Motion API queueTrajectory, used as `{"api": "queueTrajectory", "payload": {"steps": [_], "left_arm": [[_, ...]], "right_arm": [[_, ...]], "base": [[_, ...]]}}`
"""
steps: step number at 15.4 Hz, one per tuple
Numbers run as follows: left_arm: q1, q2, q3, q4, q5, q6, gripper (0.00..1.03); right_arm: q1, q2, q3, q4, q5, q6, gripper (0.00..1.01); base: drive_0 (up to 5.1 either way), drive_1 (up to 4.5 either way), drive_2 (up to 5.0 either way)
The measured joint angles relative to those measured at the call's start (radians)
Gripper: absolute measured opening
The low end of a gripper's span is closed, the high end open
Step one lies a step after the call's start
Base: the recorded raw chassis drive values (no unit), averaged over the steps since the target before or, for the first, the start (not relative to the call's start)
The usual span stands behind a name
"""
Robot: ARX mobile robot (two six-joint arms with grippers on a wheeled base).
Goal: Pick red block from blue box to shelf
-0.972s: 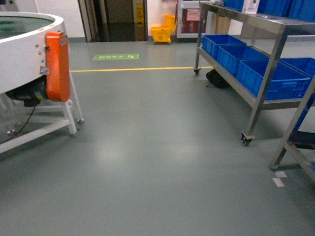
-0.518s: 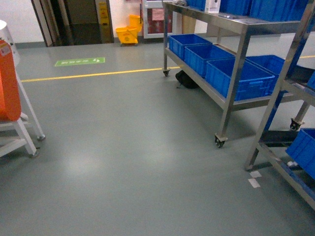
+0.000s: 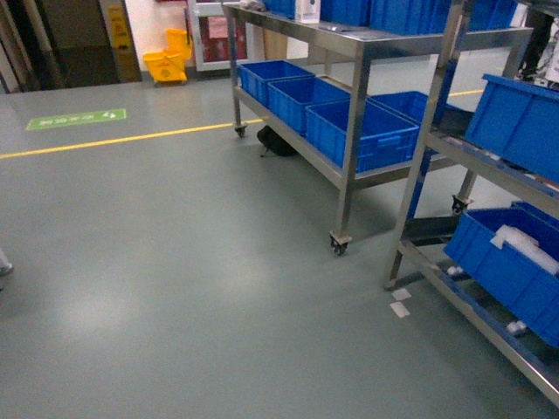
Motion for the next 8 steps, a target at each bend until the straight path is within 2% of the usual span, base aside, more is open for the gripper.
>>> {"api": "queueTrajectory", "payload": {"steps": [8], "left_arm": [[0.000,0.000,0.000,0.000,0.000,0.000,0.98]], "right_arm": [[0.000,0.000,0.000,0.000,0.000,0.000,0.28]], "base": [[1.1,0.07,-6.9]]}}
